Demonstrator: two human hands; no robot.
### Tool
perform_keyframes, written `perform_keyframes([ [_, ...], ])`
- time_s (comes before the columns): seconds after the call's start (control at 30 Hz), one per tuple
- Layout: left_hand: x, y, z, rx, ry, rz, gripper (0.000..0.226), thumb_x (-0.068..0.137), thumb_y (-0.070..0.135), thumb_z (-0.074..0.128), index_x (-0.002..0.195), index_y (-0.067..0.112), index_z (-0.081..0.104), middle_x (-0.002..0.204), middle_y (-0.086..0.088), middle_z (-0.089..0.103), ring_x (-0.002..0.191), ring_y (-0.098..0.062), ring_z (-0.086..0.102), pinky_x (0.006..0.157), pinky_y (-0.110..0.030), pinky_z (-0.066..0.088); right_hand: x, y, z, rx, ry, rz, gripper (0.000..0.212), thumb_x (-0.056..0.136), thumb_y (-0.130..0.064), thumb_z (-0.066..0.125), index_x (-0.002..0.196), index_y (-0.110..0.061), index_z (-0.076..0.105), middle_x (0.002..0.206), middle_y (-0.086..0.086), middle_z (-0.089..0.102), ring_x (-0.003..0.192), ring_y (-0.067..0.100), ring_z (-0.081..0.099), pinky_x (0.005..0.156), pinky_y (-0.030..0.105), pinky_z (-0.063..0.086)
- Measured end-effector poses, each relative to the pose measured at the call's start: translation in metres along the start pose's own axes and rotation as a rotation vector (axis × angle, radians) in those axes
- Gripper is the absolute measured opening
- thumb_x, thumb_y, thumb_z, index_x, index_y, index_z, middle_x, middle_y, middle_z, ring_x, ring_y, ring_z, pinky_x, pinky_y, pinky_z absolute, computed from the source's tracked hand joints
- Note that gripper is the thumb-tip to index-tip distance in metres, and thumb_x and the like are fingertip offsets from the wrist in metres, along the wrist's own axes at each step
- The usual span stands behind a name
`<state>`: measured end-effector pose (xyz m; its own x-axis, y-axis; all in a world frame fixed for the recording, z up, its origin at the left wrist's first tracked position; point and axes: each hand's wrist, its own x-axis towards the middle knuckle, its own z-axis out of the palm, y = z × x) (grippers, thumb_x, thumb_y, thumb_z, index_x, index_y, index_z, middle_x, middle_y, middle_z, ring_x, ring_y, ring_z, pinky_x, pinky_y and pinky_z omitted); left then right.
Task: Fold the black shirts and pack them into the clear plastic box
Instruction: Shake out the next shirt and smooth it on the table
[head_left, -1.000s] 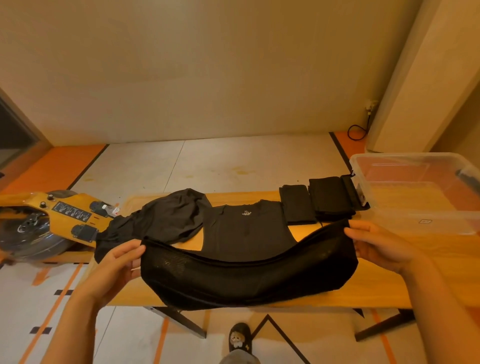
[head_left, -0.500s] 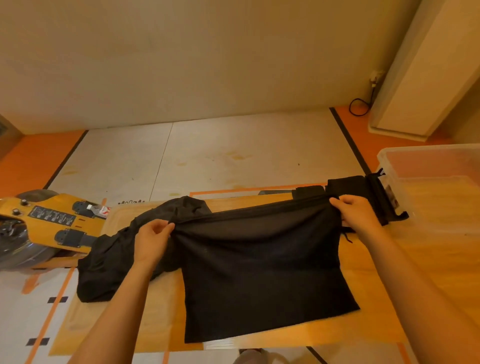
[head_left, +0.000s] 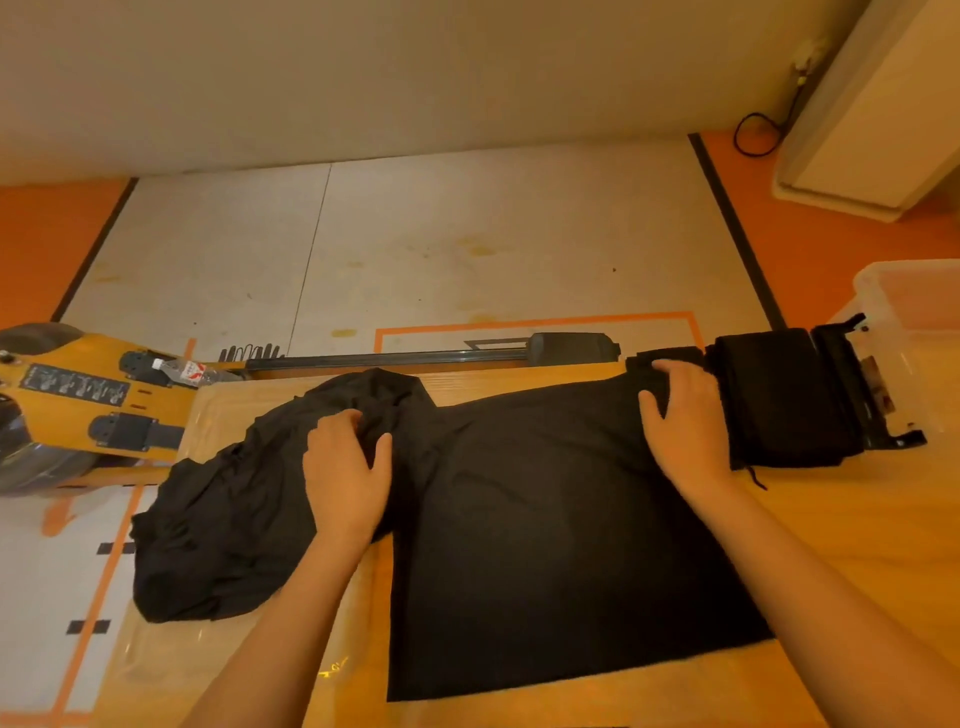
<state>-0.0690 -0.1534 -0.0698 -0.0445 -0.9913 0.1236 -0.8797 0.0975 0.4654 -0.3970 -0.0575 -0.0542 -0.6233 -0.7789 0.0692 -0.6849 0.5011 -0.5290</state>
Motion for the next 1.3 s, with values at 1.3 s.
perform_keyframes([
  [1.3, -0.013, -0.084, -0.115, 0.006, 0.413, -0.199, 0.036, 0.085, 0.008, 0.058, 0.121, 0.01, 0.056, 0.122, -0.019, 0.044, 0.111, -0.036, 0.042, 0.079, -0.049, 0.045, -0.127, 0.017, 0.054, -0.437, -0.615, -0.331, 0.059, 0.103, -0.045, 0.027, 0.145, -0.032, -0.013, 0.161, -0.003, -0.01, 0.146, 0.017, -0.016, 0.114, 0.034, -0.008],
])
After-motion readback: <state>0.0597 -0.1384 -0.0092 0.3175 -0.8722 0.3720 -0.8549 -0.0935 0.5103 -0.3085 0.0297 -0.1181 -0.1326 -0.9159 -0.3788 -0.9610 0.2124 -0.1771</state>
